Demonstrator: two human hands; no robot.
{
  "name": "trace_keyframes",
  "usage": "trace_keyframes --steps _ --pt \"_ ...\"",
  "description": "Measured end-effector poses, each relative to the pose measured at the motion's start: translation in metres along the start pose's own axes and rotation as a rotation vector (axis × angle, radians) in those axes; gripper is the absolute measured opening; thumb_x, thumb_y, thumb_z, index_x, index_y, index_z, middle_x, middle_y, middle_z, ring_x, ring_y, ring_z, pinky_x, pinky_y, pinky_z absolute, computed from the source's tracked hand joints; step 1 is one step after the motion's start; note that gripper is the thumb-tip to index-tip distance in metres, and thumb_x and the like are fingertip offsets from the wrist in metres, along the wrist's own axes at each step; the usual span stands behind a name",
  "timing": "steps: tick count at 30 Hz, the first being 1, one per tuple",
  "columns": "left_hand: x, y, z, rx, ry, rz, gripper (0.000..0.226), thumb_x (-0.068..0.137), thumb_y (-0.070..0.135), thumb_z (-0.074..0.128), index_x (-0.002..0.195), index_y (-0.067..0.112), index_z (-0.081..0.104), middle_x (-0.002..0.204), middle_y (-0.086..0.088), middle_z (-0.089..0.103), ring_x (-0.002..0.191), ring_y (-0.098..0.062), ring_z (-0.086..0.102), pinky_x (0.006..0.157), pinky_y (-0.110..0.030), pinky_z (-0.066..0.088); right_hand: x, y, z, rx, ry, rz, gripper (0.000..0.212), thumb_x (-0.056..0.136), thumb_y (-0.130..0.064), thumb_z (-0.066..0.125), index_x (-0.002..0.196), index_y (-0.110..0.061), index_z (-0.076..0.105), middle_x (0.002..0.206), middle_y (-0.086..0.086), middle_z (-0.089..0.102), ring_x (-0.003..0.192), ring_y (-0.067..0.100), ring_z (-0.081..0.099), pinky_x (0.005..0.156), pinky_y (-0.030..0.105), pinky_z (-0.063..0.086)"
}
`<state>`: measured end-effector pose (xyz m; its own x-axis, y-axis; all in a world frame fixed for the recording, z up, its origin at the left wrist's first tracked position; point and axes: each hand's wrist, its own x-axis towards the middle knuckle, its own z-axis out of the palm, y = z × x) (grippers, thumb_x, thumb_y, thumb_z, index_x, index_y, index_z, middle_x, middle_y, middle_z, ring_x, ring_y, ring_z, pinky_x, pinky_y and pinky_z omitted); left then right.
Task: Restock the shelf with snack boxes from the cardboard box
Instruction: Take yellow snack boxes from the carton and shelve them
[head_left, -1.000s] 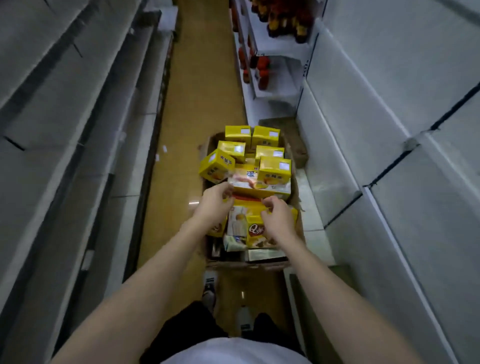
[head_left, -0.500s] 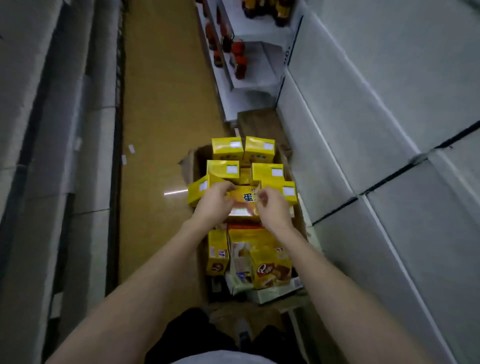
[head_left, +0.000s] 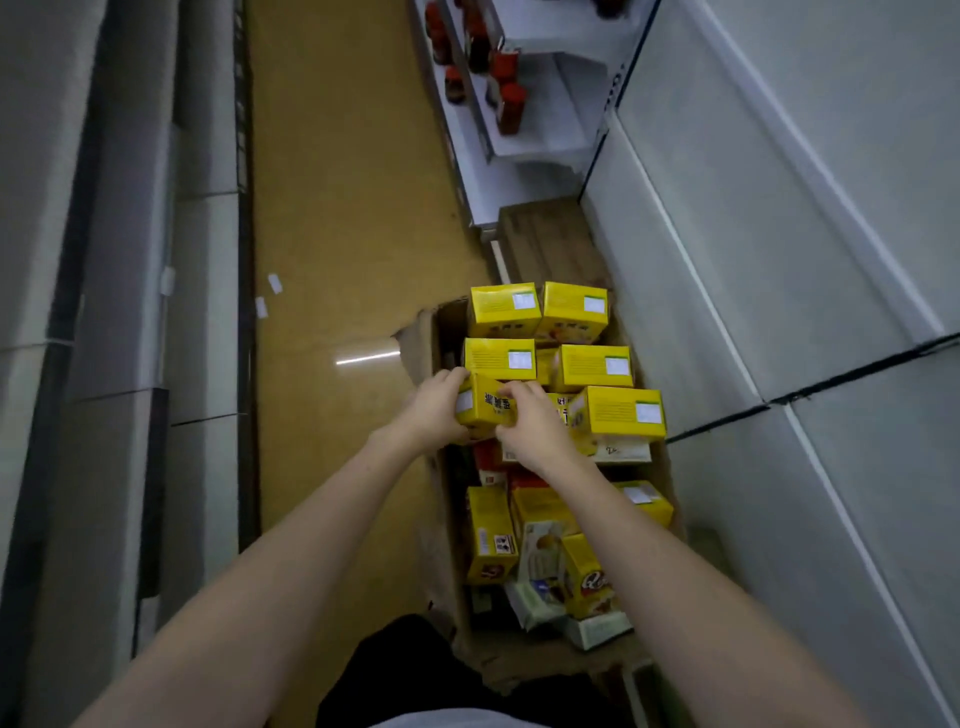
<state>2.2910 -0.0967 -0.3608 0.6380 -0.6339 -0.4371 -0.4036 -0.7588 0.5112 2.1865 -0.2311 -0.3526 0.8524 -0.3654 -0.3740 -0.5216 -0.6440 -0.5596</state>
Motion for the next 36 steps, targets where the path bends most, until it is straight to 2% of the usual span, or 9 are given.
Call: trace_keyframes --steps 4,9,12,17,20,23,27,33,36 --pt "0.004 0.012 0.0 0.017 0.089 0.043 0.072 0.065 0.042 0.084 0.122 0.016 0.049 0.113 -0.005 0.052 0.103 -0.024 0.054 0.089 -0.045 0.05 -0.001 0.008 -0.018 -0.083 0.054 -0.006 0.055 0.082 -0.016 0.073 0.134 -0.019 0.054 0.132 0.001 0.05 0.124 0.024 0.049 0.103 0.045 0.045" --pt "0.003 0.059 -0.009 0.039 0.113 0.076 0.073 0.069 0.044 0.078 0.128 0.017 0.046 0.118 -0.004 0.052 0.113 -0.028 0.051 0.092 -0.046 0.046 -0.004 0.028 -0.061 -0.184 0.116 0.014 0.054 0.08 -0.021 0.075 0.131 -0.017 0.057 0.126 0.006 0.054 0.122 0.027 0.049 0.101 0.039 0.044" --pt "0.008 0.084 -0.01 0.058 0.122 0.087 0.071 0.071 0.046 0.077 0.129 0.018 0.046 0.118 -0.006 0.049 0.114 -0.03 0.049 0.091 -0.047 0.044 -0.002 0.043 -0.084 -0.38 0.148 0.029 0.061 0.078 -0.036 0.074 0.134 -0.021 0.054 0.131 0.005 0.053 0.126 0.029 0.047 0.104 0.042 0.039" --pt "0.004 0.108 0.003 0.114 0.12 -0.003 0.081 0.074 0.048 0.076 0.141 0.017 0.04 0.127 -0.011 0.045 0.124 -0.034 0.041 0.098 -0.049 0.041 -0.006 0.07 -0.099 -0.47 -0.073 0.115 0.083 0.075 -0.042 0.079 0.145 -0.019 0.04 0.142 0.008 0.045 0.131 0.034 0.043 0.11 0.048 0.036" --pt "0.001 0.107 0.014 0.086 0.091 -0.062 0.075 0.075 0.045 0.077 0.135 0.017 0.044 0.126 -0.012 0.043 0.122 -0.035 0.041 0.095 -0.049 0.045 -0.008 0.082 -0.092 -0.52 -0.087 0.024 0.073 0.073 -0.038 0.08 0.136 -0.022 0.045 0.131 0.005 0.05 0.123 0.033 0.051 0.1 0.048 0.044" --pt "-0.008 0.107 0.019 0.028 0.131 -0.128 0.069 0.075 0.046 0.078 0.128 0.013 0.049 0.119 -0.013 0.045 0.119 -0.036 0.042 0.092 -0.052 0.048 -0.01 0.081 -0.097 -0.528 -0.071 -0.046 0.07 0.077 -0.034 0.078 0.137 -0.024 0.045 0.136 0.005 0.049 0.128 0.031 0.046 0.102 0.048 0.037" --pt "-0.027 0.108 0.018 0.027 0.243 -0.236 0.075 0.072 0.048 0.079 0.13 0.01 0.049 0.122 -0.015 0.049 0.116 -0.035 0.047 0.091 -0.046 0.048 -0.007 0.067 -0.103 -0.498 -0.053 -0.116 0.076 0.077 -0.041 0.077 0.142 -0.023 0.043 0.139 0.008 0.048 0.13 0.034 0.042 0.105 0.048 0.035" --pt "-0.088 0.084 0.007 -0.119 0.424 -0.423 0.063 0.067 0.054 0.08 0.104 0.015 0.048 0.102 -0.006 0.059 0.095 -0.03 0.059 0.068 -0.038 0.046 -0.016 0.009 -0.095 -0.492 -0.088 -0.336 0.073 0.077 -0.044 0.073 0.141 -0.023 0.045 0.134 0.01 0.049 0.126 0.036 0.042 0.101 0.046 0.039" --pt "-0.136 0.067 0.007 -0.166 0.528 -0.58 0.057 0.068 0.05 0.078 0.099 0.013 0.047 0.096 -0.006 0.057 0.092 -0.03 0.058 0.067 -0.039 0.045 -0.033 -0.027 -0.077 -0.486 -0.146 -0.459 0.072 0.075 -0.047 0.073 0.138 -0.022 0.05 0.131 0.012 0.052 0.125 0.036 0.045 0.101 0.045 0.042"
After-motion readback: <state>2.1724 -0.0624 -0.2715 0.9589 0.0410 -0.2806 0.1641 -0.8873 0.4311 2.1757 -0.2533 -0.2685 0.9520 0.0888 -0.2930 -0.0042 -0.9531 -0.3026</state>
